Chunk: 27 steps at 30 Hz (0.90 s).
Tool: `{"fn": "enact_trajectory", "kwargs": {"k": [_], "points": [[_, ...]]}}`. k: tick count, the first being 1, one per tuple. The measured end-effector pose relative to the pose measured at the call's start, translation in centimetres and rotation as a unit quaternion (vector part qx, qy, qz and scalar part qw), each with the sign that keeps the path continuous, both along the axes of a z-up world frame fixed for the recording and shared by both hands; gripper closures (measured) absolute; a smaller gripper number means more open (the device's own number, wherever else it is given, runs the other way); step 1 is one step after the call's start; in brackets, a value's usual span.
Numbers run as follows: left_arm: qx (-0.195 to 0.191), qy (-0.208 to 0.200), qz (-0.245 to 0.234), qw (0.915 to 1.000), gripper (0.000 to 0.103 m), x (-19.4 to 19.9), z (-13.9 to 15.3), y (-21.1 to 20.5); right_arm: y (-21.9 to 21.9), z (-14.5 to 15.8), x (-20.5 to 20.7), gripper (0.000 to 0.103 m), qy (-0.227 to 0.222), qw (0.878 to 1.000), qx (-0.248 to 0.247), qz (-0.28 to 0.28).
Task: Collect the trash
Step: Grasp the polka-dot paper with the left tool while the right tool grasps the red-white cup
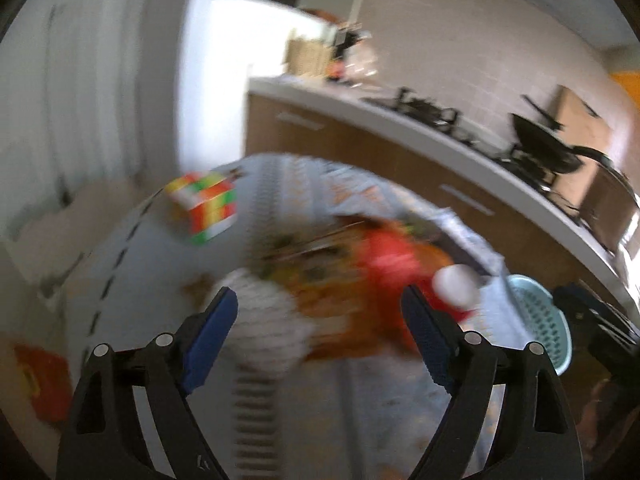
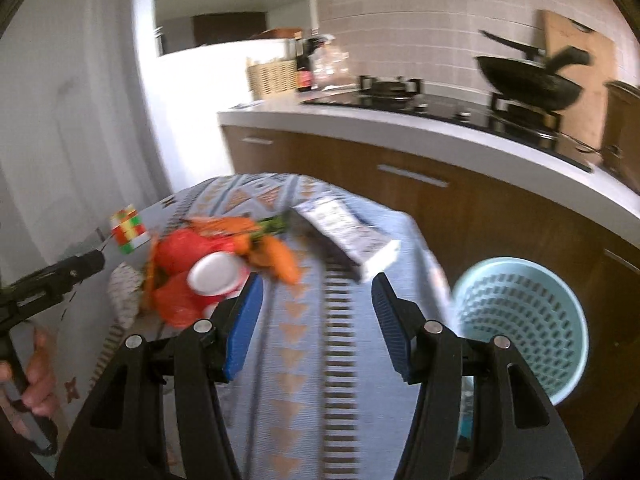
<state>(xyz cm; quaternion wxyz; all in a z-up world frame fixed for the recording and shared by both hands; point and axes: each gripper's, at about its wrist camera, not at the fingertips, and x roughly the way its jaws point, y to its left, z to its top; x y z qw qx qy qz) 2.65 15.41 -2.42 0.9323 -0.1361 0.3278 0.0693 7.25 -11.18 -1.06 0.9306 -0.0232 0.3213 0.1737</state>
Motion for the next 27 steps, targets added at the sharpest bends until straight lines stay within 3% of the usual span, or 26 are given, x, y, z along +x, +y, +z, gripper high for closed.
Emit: {"fn": "enact_trajectory", "kwargs": {"k": [6,14,20,27], "points": [[-0.046,0.034,0.027,0.9980,0.019,0.5,-3.1,4.9,4.7,-1.4,0.3,0.040,0.016,0.999,-0.015,0.036],[-0.081,0.072,0.023,0.9939,0.018,2.7,-6.5,6.0,7.3,-3.6,2.4,0.038,0.039,0.998,-0.039,0.028],[-0.047,0.079,0.023,0.9954,0.019,4.0,-6.8,4.9,7.1,-4.2,3.7,0.031,0.047,0.998,-0.030,0.023],[0.017,0.095,0.030,0.9949,0.036,5.0,-7.1,2.6,7.6,-4.2,4.0,0.029,0.058,0.997,-0.027,0.034]]}}
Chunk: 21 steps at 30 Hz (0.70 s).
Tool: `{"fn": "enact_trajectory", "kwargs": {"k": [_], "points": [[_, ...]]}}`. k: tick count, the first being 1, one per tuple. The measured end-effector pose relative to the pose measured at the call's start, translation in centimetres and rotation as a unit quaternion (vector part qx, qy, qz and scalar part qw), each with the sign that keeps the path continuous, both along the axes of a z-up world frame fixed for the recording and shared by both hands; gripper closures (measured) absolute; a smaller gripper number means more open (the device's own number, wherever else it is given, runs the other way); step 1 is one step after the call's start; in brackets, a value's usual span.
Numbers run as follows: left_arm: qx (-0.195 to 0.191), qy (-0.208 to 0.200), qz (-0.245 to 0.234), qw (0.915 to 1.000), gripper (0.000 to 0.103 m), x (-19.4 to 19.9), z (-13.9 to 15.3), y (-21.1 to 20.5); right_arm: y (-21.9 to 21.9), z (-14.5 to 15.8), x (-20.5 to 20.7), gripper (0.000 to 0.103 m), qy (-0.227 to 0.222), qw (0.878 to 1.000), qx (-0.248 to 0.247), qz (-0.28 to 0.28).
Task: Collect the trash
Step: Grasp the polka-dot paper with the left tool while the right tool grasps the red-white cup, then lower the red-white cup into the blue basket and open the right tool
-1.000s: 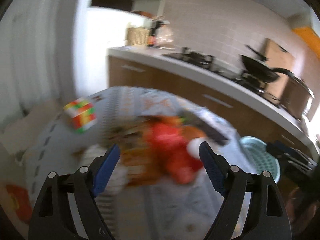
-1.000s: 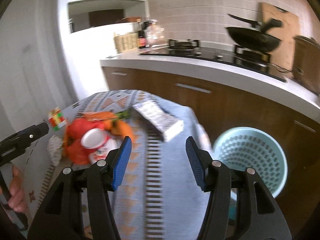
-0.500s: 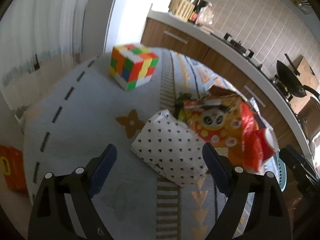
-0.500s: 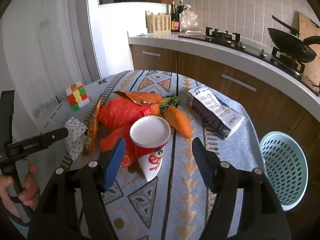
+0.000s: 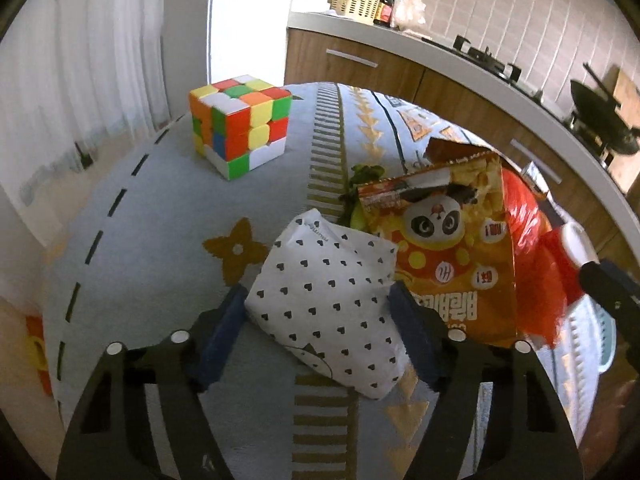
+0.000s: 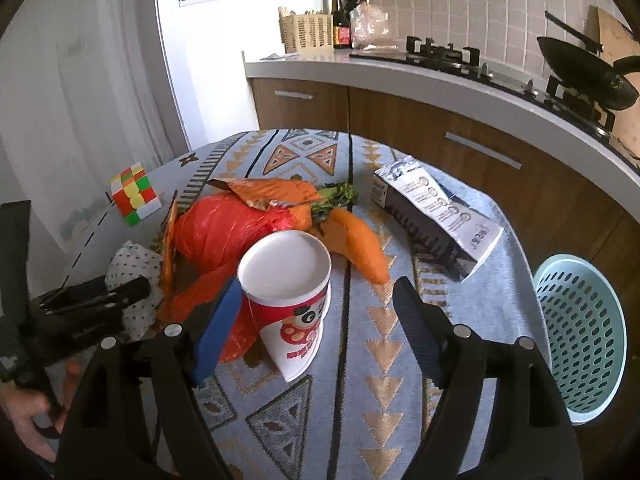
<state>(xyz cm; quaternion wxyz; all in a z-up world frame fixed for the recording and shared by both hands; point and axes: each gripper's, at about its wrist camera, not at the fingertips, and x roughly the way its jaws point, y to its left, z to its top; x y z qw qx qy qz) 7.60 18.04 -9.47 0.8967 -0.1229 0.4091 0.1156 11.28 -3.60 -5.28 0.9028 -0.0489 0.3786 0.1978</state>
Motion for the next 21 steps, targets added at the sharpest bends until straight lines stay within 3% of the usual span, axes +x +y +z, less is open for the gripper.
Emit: {"fn": "enact_trajectory", "kwargs": {"k": [4,9,11,13,17,19,21], "points": [[0.013,-0.006,-0.008,0.9999,0.056,-0.1,0.0,-0.6,0.7,-0.2,-0.5,0.029,-0.003,1.000,-0.008,0.012],[-0.027,-0.029,-0.015,0.9991,0.071,-0.7,0.2,0.0,0.6,-1.0,0.7,0.029,0.015,1.000,-0.011,-0.009],[-0.030,-0.041,-0.020,0.9985,0.074,-1.3,0.6,-0.1,-0.1,-1.3,1.3,0.037,0.030,0.999,0.010,-0.013],[-0.036,-0.060,-0.029,0.9972,0.077,-2.1,1.4,-0.4,-0.8,-1.3,1.6,0.058,0.043,0.999,0.031,-0.011],[-0.036,-0.093,-0.051,0.9937,0.087,-3.2,3.8,-1.5,-1.8,0.0,0.9,0.058,0.012,0.999,0.038,-0.018],[-0.035,-0.106,-0.063,0.9917,0.099,-3.6,4.9,-2.2,-2.3,1.2,0.3,0.058,-0.013,0.999,0.035,-0.024],[-0.034,-0.124,-0.077,0.9887,0.099,-4.3,6.2,-3.1,-2.8,2.2,-0.2,0.058,-0.033,0.999,0.029,-0.029]]}}
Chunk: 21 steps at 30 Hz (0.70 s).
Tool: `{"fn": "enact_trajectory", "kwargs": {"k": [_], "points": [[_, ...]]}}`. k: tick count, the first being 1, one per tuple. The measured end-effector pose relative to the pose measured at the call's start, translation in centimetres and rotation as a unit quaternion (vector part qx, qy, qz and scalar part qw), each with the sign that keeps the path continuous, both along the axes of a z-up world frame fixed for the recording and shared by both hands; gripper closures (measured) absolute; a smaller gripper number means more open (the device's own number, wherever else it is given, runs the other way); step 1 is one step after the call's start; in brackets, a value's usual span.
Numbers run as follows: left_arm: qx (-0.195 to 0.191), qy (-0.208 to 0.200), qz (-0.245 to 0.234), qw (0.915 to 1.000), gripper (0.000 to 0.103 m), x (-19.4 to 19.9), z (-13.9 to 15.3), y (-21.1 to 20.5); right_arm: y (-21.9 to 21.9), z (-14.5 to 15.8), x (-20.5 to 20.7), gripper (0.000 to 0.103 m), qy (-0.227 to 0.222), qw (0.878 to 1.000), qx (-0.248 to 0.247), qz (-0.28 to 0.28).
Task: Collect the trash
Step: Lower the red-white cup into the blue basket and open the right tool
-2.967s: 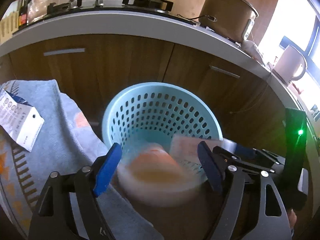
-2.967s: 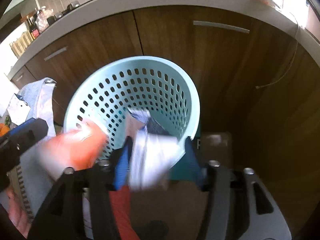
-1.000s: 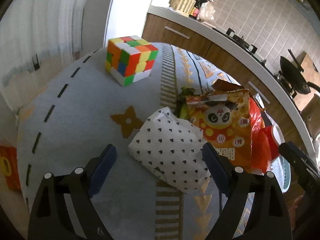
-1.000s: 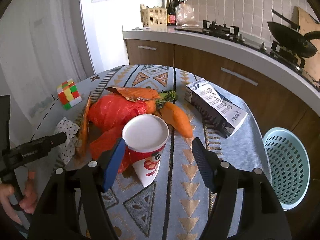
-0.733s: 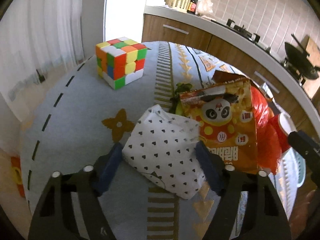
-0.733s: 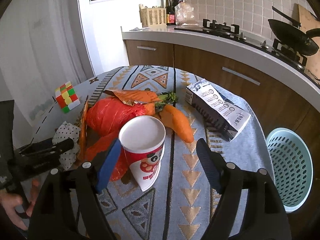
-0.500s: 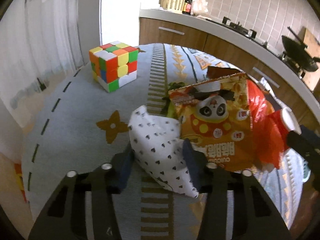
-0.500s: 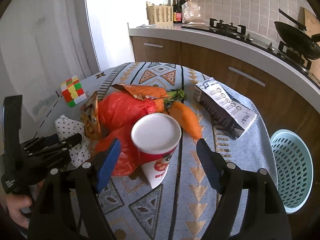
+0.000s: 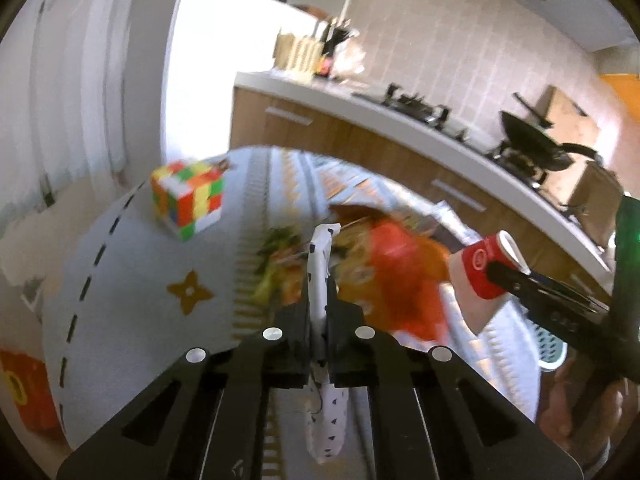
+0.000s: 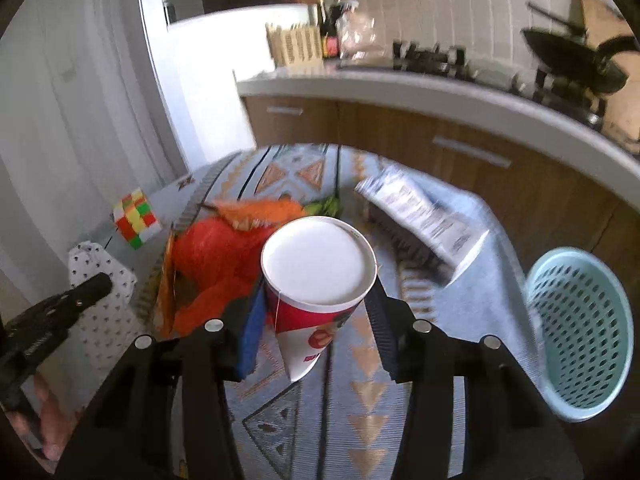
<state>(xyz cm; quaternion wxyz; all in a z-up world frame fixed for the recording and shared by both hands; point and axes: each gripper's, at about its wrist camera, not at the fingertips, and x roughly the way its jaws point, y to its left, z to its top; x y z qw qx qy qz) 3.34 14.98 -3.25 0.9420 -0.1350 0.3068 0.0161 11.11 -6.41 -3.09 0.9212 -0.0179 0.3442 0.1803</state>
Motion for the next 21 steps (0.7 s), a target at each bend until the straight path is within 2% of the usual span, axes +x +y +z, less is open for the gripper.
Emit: {"fn": "enact_trajectory", "kwargs": {"k": [6,11,15,21], "points": [[-0.017,-0.049,-0.046,0.9976,0.100,-1.2,3.2,-2.3,-2.8,2.5,-0.8,0.059,-0.037,0.999,0.005,-0.024],[-0.035,-0.091,-0.106,0.9895,0.100,-1.3,6.0,-5.3,-6.2,4.0,-1.3,0.058,-0.056,0.997,0.012,-0.054],[-0.030,-0.105,-0.146,0.9832,0.100,-0.3,7.5,-8.5,-9.5,5.1,-1.8,0.059,-0.074,0.993,0.013,-0.086],[-0.030,-0.105,-0.202,0.9734,0.100,2.6,8.1,-14.3,-15.0,5.8,-2.5,0.059,-0.087,0.986,0.006,-0.144]]}}
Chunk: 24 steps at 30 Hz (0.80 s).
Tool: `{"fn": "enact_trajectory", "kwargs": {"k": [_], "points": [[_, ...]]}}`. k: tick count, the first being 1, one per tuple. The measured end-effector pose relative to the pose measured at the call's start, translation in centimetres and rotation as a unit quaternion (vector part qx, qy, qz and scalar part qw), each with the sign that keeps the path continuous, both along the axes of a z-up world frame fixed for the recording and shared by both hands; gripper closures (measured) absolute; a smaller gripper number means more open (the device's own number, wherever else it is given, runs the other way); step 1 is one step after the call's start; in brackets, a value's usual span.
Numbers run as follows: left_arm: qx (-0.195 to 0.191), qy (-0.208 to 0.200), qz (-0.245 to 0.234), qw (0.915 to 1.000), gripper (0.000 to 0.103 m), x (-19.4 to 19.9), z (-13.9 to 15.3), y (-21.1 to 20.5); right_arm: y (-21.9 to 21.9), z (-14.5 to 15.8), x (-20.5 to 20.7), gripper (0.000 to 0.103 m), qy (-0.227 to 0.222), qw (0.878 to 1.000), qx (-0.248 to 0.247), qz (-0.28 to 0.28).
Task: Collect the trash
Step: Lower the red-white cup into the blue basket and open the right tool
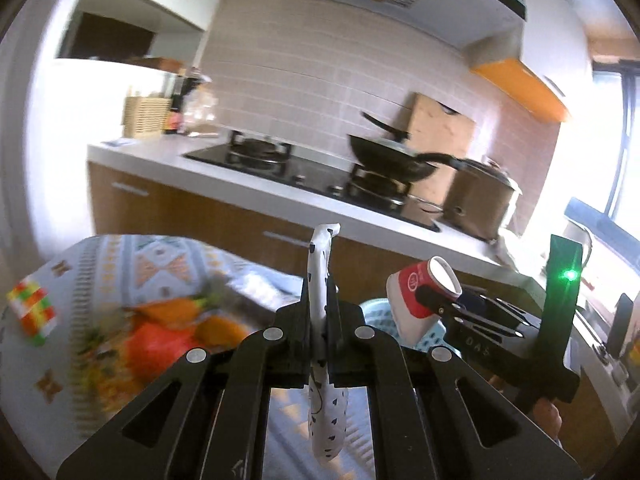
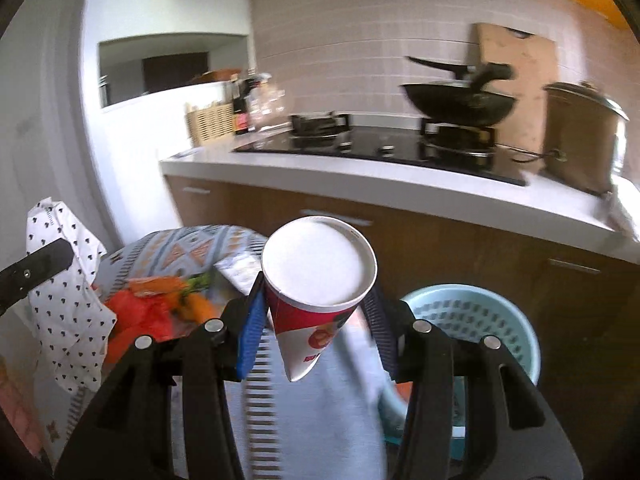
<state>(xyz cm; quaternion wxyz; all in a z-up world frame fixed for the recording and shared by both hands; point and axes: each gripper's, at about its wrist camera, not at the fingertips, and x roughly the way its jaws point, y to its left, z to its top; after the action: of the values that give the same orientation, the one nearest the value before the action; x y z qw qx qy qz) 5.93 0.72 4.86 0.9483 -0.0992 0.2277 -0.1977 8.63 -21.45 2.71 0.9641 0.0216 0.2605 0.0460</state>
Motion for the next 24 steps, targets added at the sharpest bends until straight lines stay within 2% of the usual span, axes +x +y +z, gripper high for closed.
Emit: {"fn": "enact_trajectory", "kwargs": {"k": [7,14,24], "points": [[0.021,0.015,-0.057,0.9980,0.100,3.5,-1.2,-7.3,-7.4,-0.8,0.0,0.059,0.010,0.997,0.006,-0.074],[0.034,0.055,-0.113,0.9915,0.099,7.1,-4.2,-14.6,-14.5,-5.0,0.6,0.058,0.067,0.988,0.036,-0.132],[0.063,0.112,-0.148,0.9806,0.099,10.5,-10.4,-21.9,-17.9,-10.2,1.7,0.058,0.131,0.978,0.063,-0.149]]}}
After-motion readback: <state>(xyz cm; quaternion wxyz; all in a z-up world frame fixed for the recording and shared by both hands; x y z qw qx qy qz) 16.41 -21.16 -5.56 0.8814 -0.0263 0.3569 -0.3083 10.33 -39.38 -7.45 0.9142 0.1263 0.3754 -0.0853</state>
